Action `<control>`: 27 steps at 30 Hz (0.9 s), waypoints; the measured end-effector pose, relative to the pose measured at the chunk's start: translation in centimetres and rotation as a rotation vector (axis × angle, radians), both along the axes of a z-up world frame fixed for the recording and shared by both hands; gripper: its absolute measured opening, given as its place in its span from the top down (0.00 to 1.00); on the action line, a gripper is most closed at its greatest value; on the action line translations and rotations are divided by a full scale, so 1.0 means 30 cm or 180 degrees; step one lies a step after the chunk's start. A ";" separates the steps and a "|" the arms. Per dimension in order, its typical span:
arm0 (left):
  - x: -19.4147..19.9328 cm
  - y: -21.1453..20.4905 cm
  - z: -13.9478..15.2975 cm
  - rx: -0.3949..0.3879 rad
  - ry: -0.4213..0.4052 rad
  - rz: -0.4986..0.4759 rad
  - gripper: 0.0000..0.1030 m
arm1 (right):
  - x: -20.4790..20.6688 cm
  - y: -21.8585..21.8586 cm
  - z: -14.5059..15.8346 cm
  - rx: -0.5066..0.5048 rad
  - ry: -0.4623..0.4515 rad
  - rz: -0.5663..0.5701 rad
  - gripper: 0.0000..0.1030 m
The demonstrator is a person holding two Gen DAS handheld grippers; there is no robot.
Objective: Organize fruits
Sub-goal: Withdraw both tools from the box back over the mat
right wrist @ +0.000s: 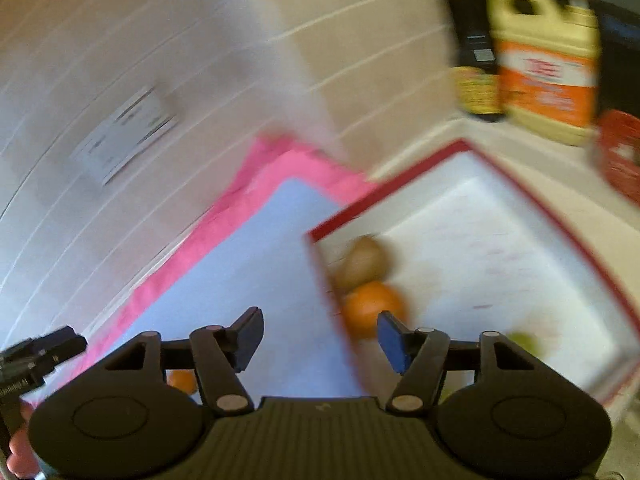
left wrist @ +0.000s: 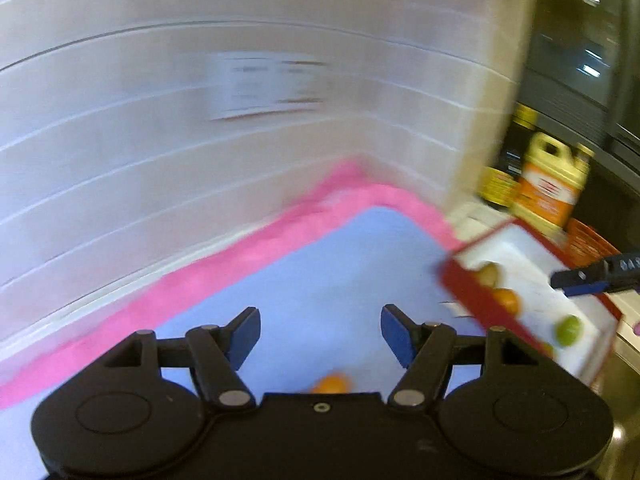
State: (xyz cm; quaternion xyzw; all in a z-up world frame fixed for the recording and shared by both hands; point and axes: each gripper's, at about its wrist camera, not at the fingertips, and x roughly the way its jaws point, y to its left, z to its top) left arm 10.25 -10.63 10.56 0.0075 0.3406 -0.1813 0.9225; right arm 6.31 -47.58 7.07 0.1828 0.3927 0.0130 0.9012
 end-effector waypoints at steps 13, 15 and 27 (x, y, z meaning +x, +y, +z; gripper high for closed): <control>-0.240 0.360 -0.229 -0.0202 0.0524 0.0902 0.22 | 0.070 0.610 -0.206 -0.0492 0.0282 0.1176 0.23; -0.252 0.323 -0.271 -0.0213 0.0578 0.0744 0.22 | 0.049 0.671 -0.270 -0.0568 0.0374 0.1278 0.24; -0.127 0.205 -0.410 0.0355 0.0739 0.0234 0.22 | 0.061 0.797 -0.369 -0.1175 0.0455 0.1293 0.38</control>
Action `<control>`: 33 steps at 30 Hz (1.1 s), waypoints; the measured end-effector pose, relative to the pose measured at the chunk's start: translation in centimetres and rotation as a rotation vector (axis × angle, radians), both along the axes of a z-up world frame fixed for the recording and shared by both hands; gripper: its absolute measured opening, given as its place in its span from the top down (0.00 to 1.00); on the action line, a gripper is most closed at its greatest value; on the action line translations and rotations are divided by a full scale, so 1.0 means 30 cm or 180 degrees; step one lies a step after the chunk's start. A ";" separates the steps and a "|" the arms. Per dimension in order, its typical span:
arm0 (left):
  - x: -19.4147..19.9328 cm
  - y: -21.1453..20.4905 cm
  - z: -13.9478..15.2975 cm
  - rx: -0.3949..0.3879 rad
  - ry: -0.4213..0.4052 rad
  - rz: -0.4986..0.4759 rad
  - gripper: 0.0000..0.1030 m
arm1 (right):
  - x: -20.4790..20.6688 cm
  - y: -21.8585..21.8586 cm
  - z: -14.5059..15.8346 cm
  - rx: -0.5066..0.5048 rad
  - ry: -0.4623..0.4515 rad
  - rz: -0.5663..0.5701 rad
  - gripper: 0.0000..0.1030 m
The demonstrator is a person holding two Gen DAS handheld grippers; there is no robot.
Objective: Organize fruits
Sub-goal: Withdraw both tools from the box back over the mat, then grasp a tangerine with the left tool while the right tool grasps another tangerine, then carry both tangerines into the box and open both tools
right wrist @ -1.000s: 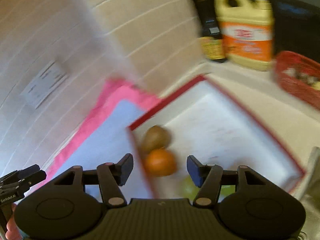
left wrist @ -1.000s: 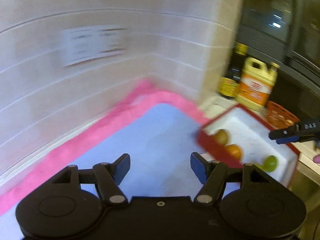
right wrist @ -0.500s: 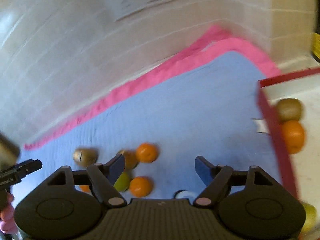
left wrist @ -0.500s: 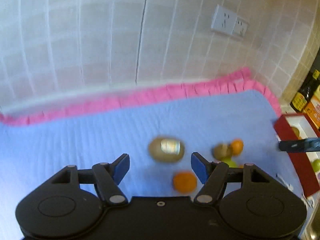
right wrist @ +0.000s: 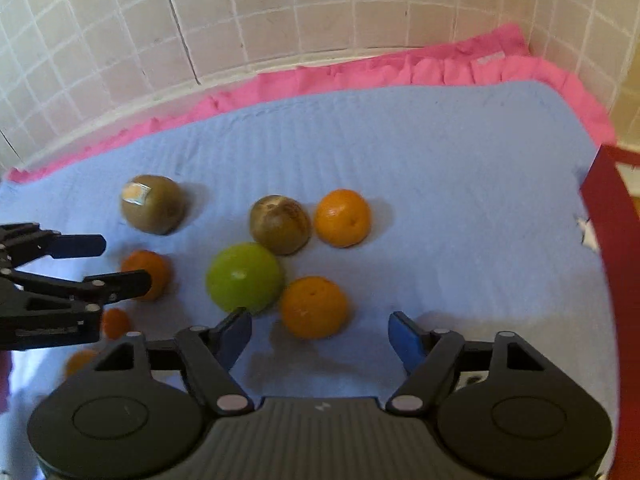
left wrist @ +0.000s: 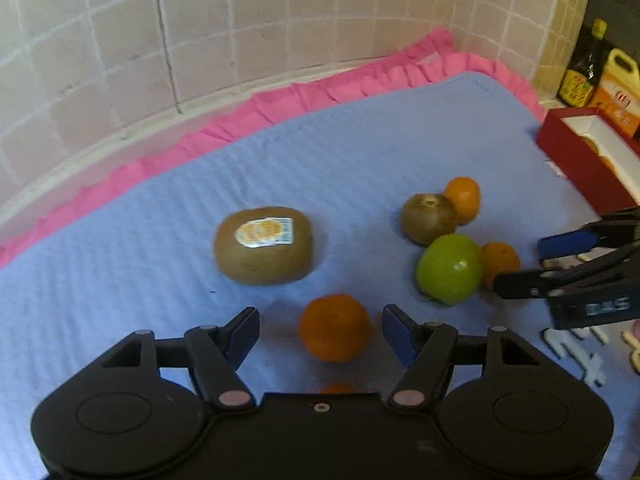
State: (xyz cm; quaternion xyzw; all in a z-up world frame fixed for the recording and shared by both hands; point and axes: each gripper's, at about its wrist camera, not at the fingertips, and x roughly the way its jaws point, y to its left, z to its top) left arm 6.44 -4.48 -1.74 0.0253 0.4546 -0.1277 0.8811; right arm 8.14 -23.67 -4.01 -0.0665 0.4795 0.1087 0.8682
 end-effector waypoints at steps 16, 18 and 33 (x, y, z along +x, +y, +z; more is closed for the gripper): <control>0.052 -0.039 -0.057 -0.0048 0.0064 0.0119 0.52 | 0.055 0.018 -0.025 0.0138 -0.0051 0.0175 0.59; 0.048 -0.039 -0.053 -0.0030 0.0071 0.0134 0.52 | 0.064 0.011 -0.031 0.0200 -0.0025 0.0186 0.60; -0.061 -0.111 0.128 0.0080 -0.0359 0.0061 0.53 | -0.053 -0.187 0.173 0.0441 -0.0394 -0.0151 0.61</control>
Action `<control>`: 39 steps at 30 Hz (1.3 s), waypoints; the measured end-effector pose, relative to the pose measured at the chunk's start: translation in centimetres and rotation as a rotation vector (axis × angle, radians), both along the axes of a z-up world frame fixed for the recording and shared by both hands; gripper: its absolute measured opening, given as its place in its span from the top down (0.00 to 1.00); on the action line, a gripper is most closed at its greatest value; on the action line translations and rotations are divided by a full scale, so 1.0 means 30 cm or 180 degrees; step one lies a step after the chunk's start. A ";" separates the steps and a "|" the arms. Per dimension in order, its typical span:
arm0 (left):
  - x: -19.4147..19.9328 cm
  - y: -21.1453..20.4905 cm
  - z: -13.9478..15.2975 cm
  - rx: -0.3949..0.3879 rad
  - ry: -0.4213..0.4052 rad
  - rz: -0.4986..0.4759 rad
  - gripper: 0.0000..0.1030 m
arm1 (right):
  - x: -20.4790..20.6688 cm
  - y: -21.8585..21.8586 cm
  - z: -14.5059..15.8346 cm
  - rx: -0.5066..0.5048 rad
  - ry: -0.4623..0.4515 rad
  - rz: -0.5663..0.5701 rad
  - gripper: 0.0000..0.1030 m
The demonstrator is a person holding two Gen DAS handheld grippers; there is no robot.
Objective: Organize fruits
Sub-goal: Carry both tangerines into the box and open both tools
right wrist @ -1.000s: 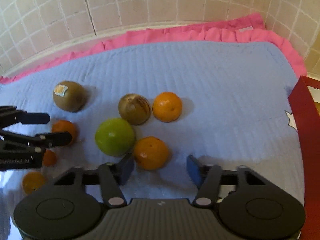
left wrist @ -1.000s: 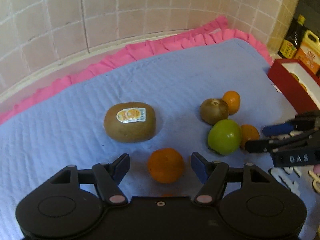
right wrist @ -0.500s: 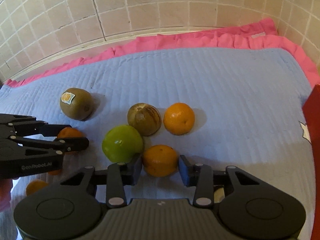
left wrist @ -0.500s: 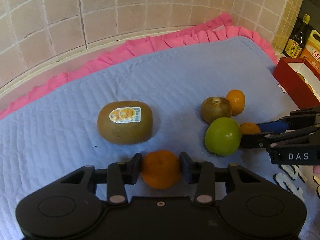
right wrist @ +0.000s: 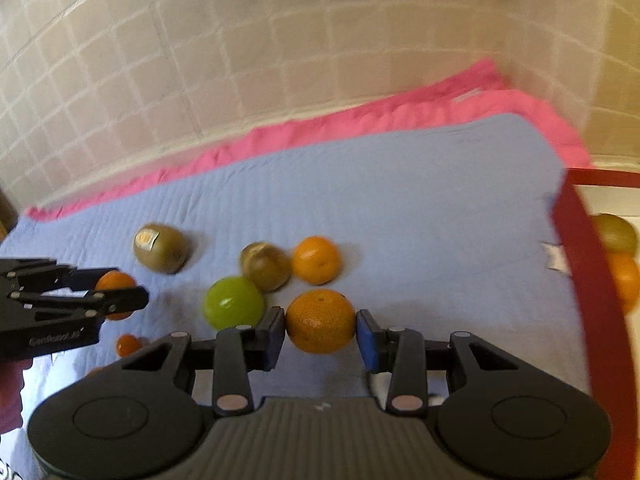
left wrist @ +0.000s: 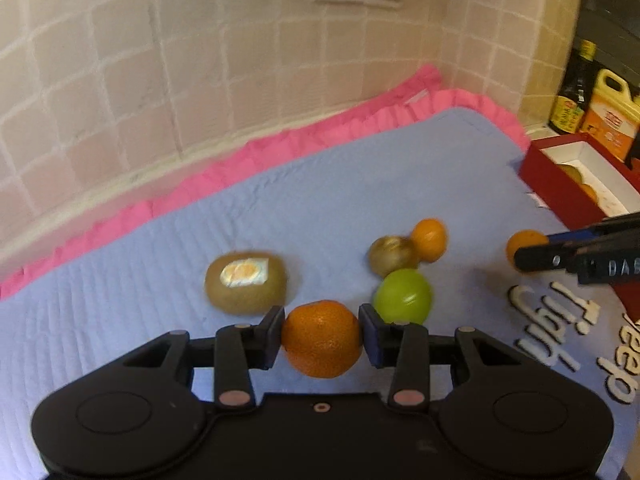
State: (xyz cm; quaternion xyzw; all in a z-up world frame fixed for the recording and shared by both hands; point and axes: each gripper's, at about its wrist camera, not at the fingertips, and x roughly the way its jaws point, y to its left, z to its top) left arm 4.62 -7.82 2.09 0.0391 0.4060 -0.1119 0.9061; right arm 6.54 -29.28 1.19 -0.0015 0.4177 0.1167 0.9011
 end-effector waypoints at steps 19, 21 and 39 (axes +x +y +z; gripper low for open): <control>0.127 -0.664 0.196 -0.0315 -0.0480 -0.1525 0.52 | -0.213 -0.805 0.185 0.0462 -0.0486 -0.1802 0.60; 0.138 -0.738 0.205 -0.0348 -0.0478 -0.1666 0.52 | -0.205 -0.894 0.178 0.0576 -0.0455 -0.1930 0.60; 0.184 -1.230 -0.018 -0.0191 0.0178 -0.2616 0.52 | 0.047 -1.114 -0.018 0.0820 0.0041 -0.2060 0.60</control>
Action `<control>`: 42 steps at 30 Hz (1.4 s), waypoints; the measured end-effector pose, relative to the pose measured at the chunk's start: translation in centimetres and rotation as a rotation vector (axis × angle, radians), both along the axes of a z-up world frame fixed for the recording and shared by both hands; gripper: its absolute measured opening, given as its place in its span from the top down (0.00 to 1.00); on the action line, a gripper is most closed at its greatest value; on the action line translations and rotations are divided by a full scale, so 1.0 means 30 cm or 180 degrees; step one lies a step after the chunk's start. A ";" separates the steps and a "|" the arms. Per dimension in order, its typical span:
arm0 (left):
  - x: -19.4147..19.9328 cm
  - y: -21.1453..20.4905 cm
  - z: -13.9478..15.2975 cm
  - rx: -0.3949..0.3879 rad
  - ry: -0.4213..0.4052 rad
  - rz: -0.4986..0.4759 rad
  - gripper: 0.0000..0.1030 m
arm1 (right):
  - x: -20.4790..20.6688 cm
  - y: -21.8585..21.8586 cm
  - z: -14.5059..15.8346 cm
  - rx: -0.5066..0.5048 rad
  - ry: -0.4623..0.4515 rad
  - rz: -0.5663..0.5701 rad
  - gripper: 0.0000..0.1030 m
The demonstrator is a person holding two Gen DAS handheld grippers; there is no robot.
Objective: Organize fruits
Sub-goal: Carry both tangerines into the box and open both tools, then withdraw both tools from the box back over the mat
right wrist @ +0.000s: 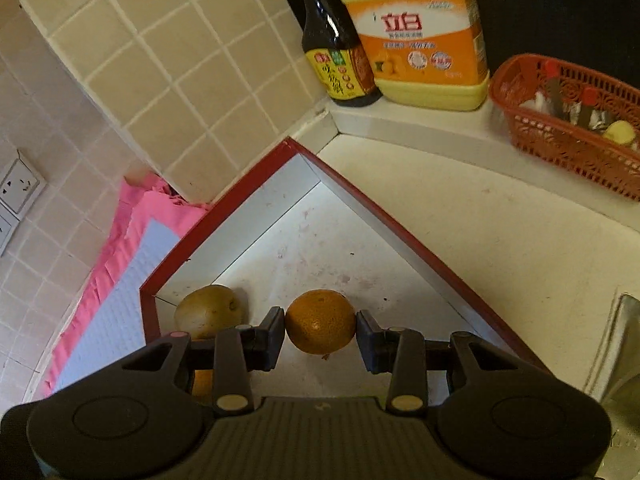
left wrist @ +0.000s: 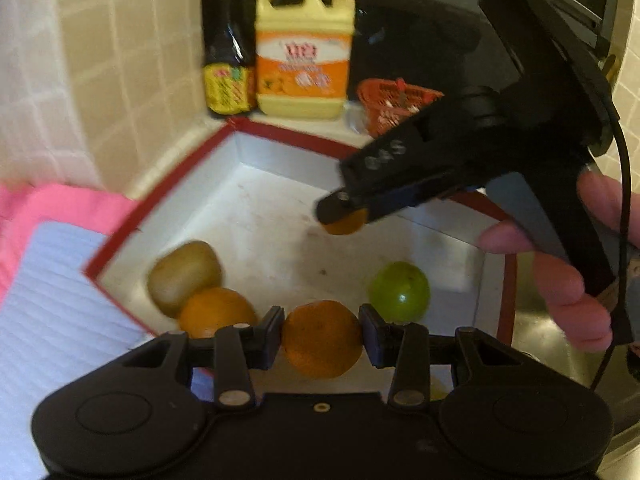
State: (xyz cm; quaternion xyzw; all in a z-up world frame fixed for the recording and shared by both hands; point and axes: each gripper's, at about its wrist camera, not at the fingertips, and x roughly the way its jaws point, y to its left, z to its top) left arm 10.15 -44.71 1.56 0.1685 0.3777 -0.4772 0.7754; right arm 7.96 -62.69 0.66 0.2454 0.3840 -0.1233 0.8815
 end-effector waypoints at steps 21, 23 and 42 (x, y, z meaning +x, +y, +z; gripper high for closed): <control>-0.020 -0.006 -0.008 0.0130 0.0073 0.0069 0.26 | -0.009 -0.065 -0.090 0.0412 0.0085 -0.0176 0.51; -0.034 0.045 0.030 0.0063 0.0080 0.0145 0.26 | -0.037 -0.063 -0.084 0.0601 0.0022 -0.0156 0.46; -0.274 1.015 0.161 -0.0427 0.0057 0.2290 0.24 | -0.081 0.384 0.128 0.0593 -0.0284 0.0812 0.20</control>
